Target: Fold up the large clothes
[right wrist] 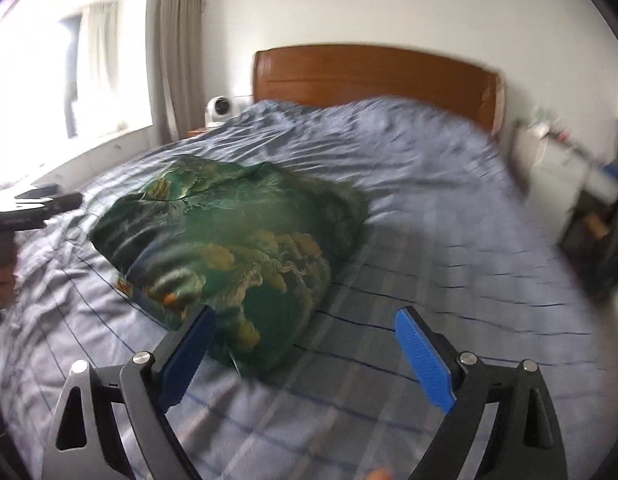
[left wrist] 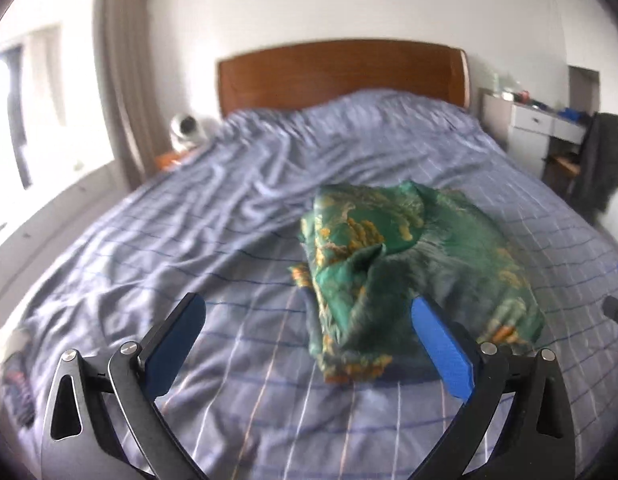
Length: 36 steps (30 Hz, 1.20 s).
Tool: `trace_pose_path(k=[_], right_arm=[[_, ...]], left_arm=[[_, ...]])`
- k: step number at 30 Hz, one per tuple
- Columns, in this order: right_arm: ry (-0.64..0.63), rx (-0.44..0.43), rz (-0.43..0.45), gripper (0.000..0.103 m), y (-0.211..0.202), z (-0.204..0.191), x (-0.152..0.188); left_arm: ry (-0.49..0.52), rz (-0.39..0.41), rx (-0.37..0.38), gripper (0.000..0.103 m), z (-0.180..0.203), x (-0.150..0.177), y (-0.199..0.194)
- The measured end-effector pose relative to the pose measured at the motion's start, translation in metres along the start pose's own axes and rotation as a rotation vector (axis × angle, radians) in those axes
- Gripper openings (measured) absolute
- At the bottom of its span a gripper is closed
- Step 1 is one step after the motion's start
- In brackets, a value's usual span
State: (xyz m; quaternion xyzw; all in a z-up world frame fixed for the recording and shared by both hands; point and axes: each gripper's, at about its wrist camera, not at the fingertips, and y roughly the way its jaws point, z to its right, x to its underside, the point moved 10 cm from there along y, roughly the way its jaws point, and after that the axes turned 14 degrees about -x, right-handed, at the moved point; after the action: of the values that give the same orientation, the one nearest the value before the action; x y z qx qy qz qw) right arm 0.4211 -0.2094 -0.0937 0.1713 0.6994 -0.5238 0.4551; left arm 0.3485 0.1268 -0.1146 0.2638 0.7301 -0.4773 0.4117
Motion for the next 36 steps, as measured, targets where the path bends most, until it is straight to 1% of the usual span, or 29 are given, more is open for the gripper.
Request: trace_pose_path(k=[2,3,4,6,8,11,16,22,25,29,31,33,36], right_arm=[[-0.013,0.094,0.007,0.093,-0.023,-0.005,0.005],[-0.013,0.137,0.015,0.093,-0.035,-0.006,0.008],[-0.013,0.163,0.023,0.093,-0.043,-0.006,0.011],[0.002,0.170,0.030,0.093,-0.053,-0.012,0.013],[0.022,0.177,0.007,0.093,-0.056,-0.018,0.020],[0.047,0.209,-0.058,0.093,-0.067,-0.029,0.032],[0.087,0.165,-0.078,0.094,-0.090,-0.053,0.048],[0.093,0.169,-0.095,0.094,-0.106,-0.073,0.058],[0.102,0.164,-0.094,0.094,-0.112,-0.084,0.061],[0.119,0.158,-0.103,0.094,-0.122,-0.093,0.064],[0.118,0.159,-0.100,0.094,-0.127,-0.097,0.062],[0.112,0.160,-0.099,0.094,-0.132,-0.101,0.059],[0.110,0.158,-0.113,0.094,-0.140,-0.108,0.055]], left_arm=[[0.008,0.024,-0.086,0.103,0.002,-0.002,-0.006],[0.011,0.033,-0.106,0.103,0.004,-0.005,-0.004],[0.012,0.040,-0.108,0.103,0.004,-0.002,-0.017],[0.008,0.032,-0.081,0.103,0.009,0.002,-0.030],[-0.009,0.006,-0.042,0.103,0.010,0.008,-0.047],[-0.026,-0.011,-0.027,0.103,0.015,0.016,-0.058],[-0.028,-0.045,-0.015,0.103,0.021,0.032,-0.071],[-0.008,-0.087,0.040,0.103,0.028,0.045,-0.090],[-0.008,-0.098,0.049,0.103,0.027,0.051,-0.097],[0.002,-0.125,0.044,0.103,0.024,0.058,-0.106],[0.013,-0.139,0.050,0.103,0.024,0.061,-0.111],[0.014,-0.135,0.066,0.103,0.022,0.061,-0.120],[-0.001,-0.142,0.063,0.103,0.013,0.060,-0.132]])
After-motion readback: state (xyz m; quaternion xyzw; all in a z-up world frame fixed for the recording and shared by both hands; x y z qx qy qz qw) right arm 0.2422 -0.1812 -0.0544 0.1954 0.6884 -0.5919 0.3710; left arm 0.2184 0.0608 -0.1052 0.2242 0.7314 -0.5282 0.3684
